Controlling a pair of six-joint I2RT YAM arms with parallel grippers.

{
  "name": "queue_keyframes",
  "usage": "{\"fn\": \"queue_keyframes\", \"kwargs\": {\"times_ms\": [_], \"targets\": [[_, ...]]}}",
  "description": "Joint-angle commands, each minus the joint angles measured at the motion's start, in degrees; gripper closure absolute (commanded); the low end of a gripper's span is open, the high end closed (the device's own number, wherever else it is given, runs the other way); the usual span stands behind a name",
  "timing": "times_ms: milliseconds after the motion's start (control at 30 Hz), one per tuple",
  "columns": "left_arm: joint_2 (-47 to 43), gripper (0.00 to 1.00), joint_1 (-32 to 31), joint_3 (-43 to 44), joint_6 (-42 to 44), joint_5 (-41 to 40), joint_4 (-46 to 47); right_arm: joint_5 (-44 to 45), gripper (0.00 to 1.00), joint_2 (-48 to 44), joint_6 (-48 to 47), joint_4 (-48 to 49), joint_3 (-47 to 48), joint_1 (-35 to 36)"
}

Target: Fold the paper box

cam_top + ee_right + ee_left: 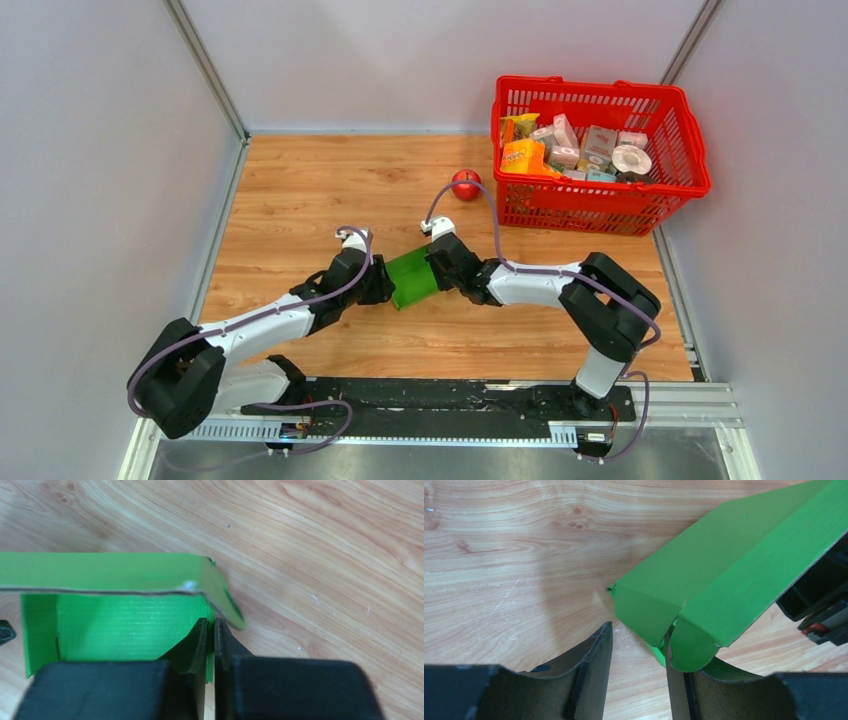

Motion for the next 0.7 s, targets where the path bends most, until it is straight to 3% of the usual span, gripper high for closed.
{"fn": "queue_keyframes", "kwargs": {"times_ms": [0, 200, 433, 667], "targets": [[-1.1, 0.50, -0.2, 1.1, 0.1, -1.8, 1.5, 10.0, 1.00, 4.4, -0.2, -3.9, 4.7, 4.1], [-4.3, 0.50, -0.1, -1.3, -0.7, -4.9, 0.7, 34.8, 1.00, 14.3, 12.5, -20.4, 13.1, 11.5], [-15.1, 0.50, -0.1, -5.6, -3.7, -14.7, -6.0, 39.2, 1.00, 20.8, 17.9, -26.3, 16.9, 14.5], [-26.9, 0.50, -0.1, -9.2, -4.7, -19.3, -11.1, 31.3, 1.00, 21.5, 15.0, -20.2, 15.8, 14.5]]}}
